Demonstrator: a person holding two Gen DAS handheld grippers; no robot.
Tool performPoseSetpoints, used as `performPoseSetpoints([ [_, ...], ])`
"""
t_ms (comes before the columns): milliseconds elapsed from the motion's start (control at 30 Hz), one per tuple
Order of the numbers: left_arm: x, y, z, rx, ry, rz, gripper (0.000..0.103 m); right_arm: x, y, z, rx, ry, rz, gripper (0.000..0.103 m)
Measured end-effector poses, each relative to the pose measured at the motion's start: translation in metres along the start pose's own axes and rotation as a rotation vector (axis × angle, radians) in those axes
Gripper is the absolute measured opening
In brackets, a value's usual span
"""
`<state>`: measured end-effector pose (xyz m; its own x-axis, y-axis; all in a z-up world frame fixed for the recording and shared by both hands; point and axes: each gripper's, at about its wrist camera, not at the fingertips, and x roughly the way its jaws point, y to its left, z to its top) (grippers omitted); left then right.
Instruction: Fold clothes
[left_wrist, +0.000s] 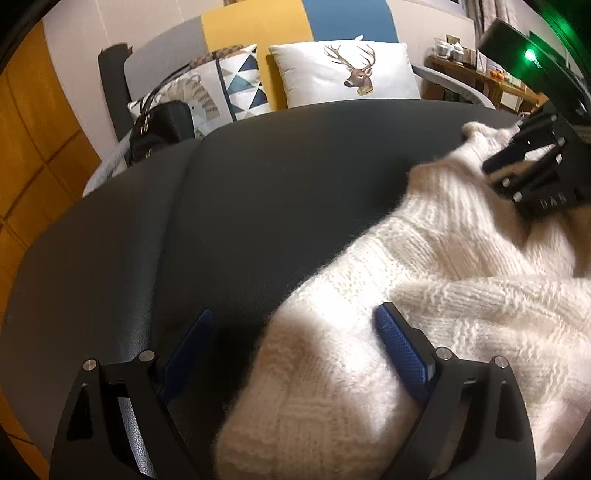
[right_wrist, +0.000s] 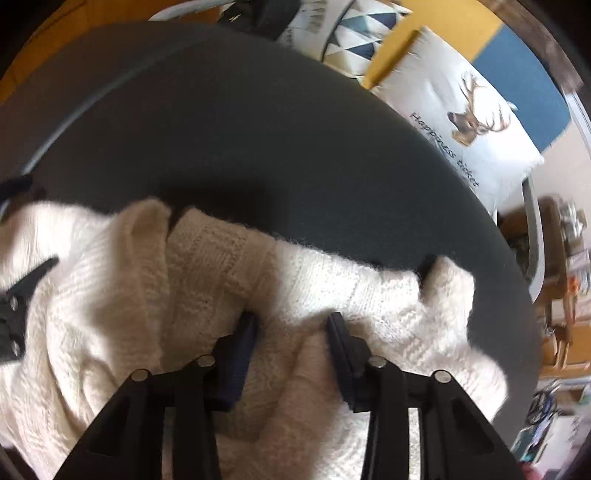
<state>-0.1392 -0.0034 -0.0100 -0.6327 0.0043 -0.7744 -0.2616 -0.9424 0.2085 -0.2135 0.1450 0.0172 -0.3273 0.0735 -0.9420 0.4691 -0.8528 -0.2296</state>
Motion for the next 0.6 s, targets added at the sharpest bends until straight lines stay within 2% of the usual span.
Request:
performPoseSetpoints([
  [67, -0.003, -0.011, 0.000, 0.053, -0.033, 0.022, 0.075, -0.005, -0.003, -0.003, 0.011, -0.028, -0.056, 0.020],
  [100, -0.004, -0.017, 0.000, 0.084, -0.049, 0.042, 0.074, -0.006, -0.008, -0.005, 0.024, -0.040, -0.099, 0.009],
  [133, -0.004, -0.021, 0.001, 0.113, -0.065, 0.068, 0.074, -0.008, -0.016, -0.009, 0.045, -0.048, -0.140, 0.006],
  [200, -0.002, -0.022, 0.002, 0.128, -0.072, 0.092, 0.074, -0.005, -0.042, -0.023, 0.141, -0.035, -0.154, 0.006],
  [300, 0.001, -0.018, 0.005, 0.108, -0.058, 0.081, 0.075, 0.001, -0.087, -0.056, 0.308, -0.009, -0.145, 0.006],
  [367, 0.005, -0.018, 0.007, 0.101, -0.055, 0.082, 0.075, 0.002, -0.108, -0.072, 0.400, -0.024, -0.112, 0.006],
  [433, 0.010, -0.020, 0.010, 0.097, -0.055, 0.087, 0.076, 0.001, -0.118, -0.082, 0.467, -0.072, -0.055, 0.008],
  [500, 0.012, -0.022, 0.011, 0.115, -0.064, 0.095, 0.076, -0.007, -0.119, -0.084, 0.467, -0.100, -0.031, 0.009],
  [600, 0.019, -0.027, 0.016, 0.185, -0.096, 0.123, 0.078, -0.052, -0.114, -0.101, 0.517, -0.233, 0.042, 0.014],
])
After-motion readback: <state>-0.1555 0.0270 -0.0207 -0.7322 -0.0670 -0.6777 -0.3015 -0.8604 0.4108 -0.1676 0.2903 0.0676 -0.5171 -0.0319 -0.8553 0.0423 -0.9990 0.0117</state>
